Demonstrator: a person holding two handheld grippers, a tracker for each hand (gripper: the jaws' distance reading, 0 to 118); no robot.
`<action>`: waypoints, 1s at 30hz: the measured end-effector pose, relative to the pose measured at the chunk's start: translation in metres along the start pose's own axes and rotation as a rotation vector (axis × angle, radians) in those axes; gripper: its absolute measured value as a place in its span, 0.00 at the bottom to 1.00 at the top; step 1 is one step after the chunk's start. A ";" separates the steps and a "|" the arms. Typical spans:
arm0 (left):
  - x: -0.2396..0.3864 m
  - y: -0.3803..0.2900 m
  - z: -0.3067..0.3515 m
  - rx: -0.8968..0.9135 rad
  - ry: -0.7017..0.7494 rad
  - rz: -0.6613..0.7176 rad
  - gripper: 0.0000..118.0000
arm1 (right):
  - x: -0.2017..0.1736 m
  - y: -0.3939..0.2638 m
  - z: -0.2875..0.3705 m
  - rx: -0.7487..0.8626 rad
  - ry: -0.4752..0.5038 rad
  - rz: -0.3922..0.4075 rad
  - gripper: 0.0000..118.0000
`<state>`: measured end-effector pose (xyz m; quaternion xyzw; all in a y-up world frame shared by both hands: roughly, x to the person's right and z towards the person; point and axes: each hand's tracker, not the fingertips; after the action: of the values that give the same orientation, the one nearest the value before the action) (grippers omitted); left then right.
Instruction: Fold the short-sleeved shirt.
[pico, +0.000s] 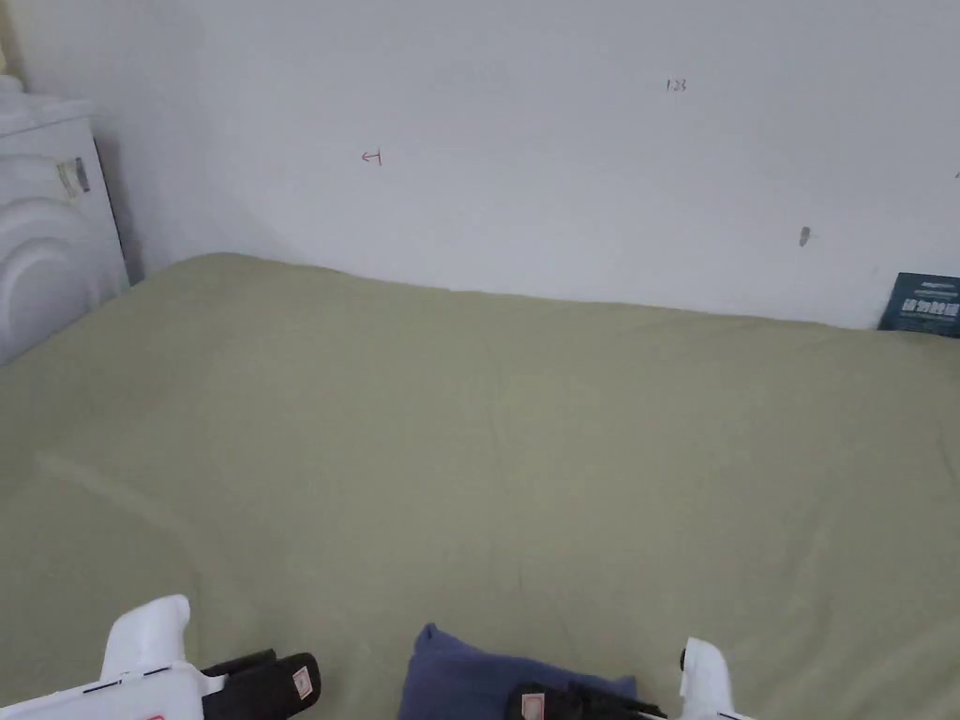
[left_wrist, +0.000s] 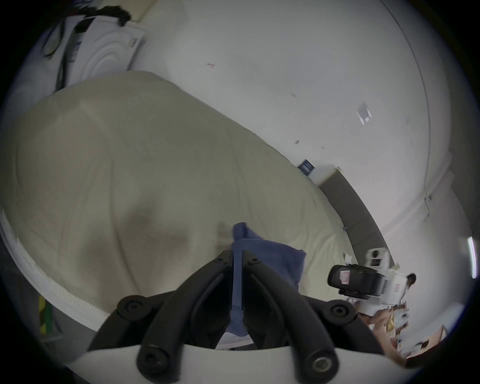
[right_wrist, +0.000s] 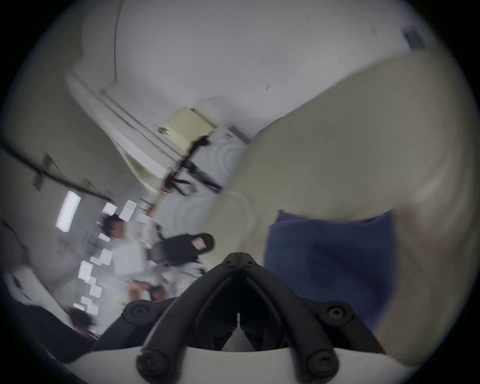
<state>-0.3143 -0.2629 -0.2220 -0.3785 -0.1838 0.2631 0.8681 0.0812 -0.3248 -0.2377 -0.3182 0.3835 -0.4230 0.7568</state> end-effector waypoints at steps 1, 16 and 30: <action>-0.003 -0.001 -0.001 -0.006 -0.008 0.005 0.06 | 0.022 0.001 -0.008 -0.027 0.020 -0.082 0.01; -0.023 -0.010 -0.060 -0.199 -0.153 0.070 0.91 | 0.107 -0.007 0.012 -0.076 -0.103 -0.264 0.00; -0.014 -0.024 -0.160 -0.414 -0.353 0.145 1.00 | 0.100 -0.008 0.009 -0.073 -0.113 -0.241 0.00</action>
<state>-0.2350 -0.3748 -0.3090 -0.5082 -0.3545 0.3432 0.7059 0.1208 -0.4152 -0.2576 -0.4123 0.3146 -0.4780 0.7089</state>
